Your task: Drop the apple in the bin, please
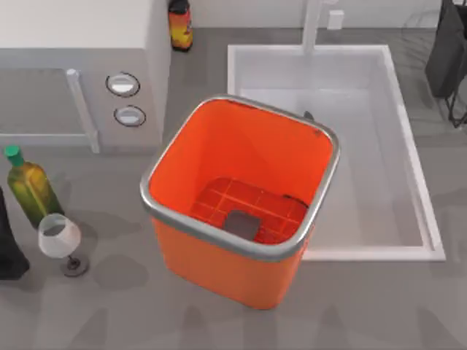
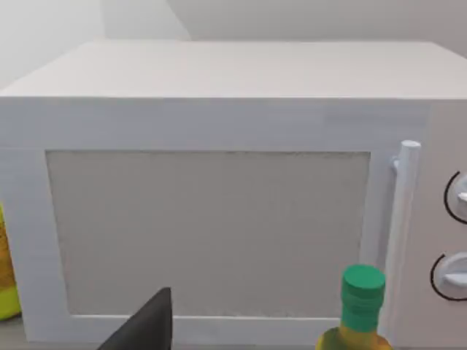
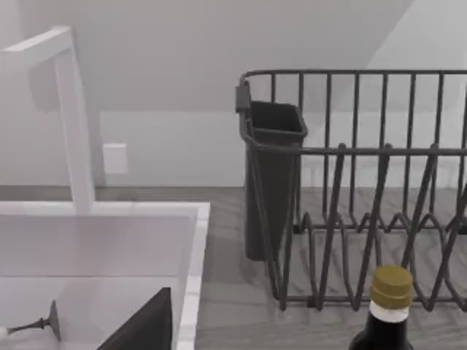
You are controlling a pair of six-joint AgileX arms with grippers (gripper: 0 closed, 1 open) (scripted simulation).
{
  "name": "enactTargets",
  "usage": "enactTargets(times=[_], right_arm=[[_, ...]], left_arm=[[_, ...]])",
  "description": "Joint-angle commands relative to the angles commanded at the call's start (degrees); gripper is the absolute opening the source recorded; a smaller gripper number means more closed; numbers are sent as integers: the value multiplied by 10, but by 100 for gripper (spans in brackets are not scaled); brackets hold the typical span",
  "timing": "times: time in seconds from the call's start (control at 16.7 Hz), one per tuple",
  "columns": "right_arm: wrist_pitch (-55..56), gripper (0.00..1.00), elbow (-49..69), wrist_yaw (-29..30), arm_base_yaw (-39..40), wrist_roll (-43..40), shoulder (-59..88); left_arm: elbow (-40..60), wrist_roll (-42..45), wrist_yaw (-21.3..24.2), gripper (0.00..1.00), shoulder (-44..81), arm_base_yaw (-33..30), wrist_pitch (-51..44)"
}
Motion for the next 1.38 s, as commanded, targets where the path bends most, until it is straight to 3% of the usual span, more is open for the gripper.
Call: enactTargets(times=[0.24,0.48,1.08,1.38], right_arm=[[-15,100,17,-1,-6,-8,19],[-91,100,106,-6,-33,-46,129],[-409,100,432,-29,-138,-197,684],[-529,100,569,-39,-180,-258,881]], left_arm=[[0,0,0,100,0,0,0],[0,0,0,100,0,0,0],[0,0,0,100,0,0,0],[0,0,0,100,0,0,0]])
